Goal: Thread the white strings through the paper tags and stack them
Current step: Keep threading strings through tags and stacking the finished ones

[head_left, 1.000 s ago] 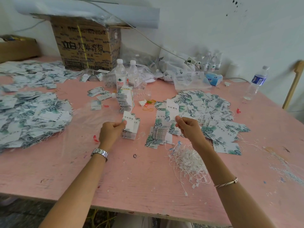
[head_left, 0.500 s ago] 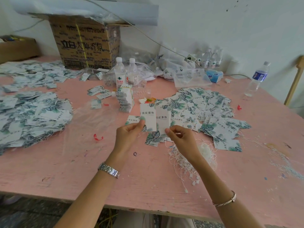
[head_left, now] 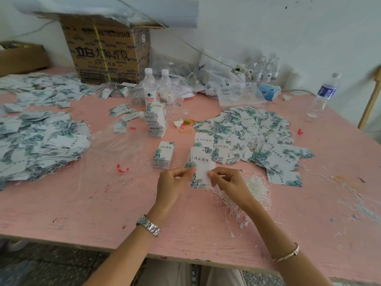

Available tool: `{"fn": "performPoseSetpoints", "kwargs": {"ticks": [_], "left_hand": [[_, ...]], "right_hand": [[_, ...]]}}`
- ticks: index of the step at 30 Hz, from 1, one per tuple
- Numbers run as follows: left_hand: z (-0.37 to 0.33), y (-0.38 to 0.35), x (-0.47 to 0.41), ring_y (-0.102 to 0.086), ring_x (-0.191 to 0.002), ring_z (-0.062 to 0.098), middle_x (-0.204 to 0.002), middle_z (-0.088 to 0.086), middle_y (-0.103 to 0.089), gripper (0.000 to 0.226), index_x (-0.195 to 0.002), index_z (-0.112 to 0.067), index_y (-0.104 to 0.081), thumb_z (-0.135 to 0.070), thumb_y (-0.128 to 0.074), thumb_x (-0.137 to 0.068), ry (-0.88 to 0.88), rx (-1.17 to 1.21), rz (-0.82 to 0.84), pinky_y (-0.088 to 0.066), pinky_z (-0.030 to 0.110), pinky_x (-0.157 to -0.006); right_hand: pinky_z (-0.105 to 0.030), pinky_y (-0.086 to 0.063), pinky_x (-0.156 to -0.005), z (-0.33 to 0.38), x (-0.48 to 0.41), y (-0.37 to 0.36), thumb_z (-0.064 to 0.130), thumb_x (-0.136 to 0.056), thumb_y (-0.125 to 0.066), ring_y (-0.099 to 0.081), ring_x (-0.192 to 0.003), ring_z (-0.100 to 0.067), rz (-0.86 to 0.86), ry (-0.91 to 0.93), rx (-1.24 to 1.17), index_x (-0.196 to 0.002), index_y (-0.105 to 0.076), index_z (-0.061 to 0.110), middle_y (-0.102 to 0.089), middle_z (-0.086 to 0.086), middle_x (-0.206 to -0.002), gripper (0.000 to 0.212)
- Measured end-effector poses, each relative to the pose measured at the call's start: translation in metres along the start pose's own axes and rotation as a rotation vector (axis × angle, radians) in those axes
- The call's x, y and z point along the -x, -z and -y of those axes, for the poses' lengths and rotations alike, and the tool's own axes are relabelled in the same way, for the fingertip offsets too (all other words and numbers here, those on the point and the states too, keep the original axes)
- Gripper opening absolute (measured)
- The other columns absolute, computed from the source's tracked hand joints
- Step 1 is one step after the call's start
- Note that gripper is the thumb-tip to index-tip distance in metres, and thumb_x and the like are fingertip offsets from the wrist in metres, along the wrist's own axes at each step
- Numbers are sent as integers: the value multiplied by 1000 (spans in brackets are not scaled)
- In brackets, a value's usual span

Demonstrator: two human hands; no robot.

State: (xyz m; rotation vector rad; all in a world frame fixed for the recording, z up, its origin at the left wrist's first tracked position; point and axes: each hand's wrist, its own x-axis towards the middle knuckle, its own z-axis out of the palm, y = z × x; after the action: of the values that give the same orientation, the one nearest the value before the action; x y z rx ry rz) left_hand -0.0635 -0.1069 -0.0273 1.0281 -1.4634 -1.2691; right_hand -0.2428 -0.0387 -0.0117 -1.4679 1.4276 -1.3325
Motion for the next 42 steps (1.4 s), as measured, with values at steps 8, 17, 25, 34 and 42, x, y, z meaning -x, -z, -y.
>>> {"fn": "performPoseSetpoints", "kwargs": {"ticks": [8, 17, 25, 34, 42], "left_hand": [[15, -8, 7, -72, -84, 3, -85, -14, -77, 4, -82, -35, -78, -32, -80, -84, 49, -31, 81, -53, 24, -80], [17, -19, -4, -69, -78, 9, -90, -14, -77, 9, -98, -31, -77, -30, -76, -88, -59, -44, 42, -56, 26, -71], [26, -23, -1, -50, -66, -1, -78, -10, -73, 5, -89, -25, -80, -21, -77, -87, -181, -25, 4, -39, 12, -60], [27, -23, 0, -54, -70, -6, -83, -18, -74, 10, -96, -15, -81, -18, -76, -88, -183, -8, 19, -38, 6, -65], [22, -24, 3, -55, -70, -9, -81, -21, -74, 12, -97, -21, -78, -13, -75, -89, -147, 65, 37, -39, 6, -63]], "right_hand": [[-13, -33, -46, -3, -13, 15, 24, -86, -73, -43, -48, -3, -94, 9, -133, -91, -74, 4, -68, -3, -71, 20], [-19, -24, -42, -14, -8, 20, 24, -87, -72, -29, -45, -9, -108, -40, -168, -88, -74, -1, -63, -11, -68, 25], [-15, -26, -40, -11, -3, 21, 21, -90, -70, -32, -39, -4, -95, -46, -97, -81, -74, 6, -66, -2, -60, 18], [-16, -26, -39, -8, -3, 20, 19, -93, -67, -32, -38, -4, -90, -71, -71, -81, -72, 5, -62, 6, -55, 19], [-19, -25, -39, -9, -2, 19, 27, -89, -69, -30, -39, -8, -87, -58, -84, -82, -72, 0, -62, -2, -57, 29]]}}
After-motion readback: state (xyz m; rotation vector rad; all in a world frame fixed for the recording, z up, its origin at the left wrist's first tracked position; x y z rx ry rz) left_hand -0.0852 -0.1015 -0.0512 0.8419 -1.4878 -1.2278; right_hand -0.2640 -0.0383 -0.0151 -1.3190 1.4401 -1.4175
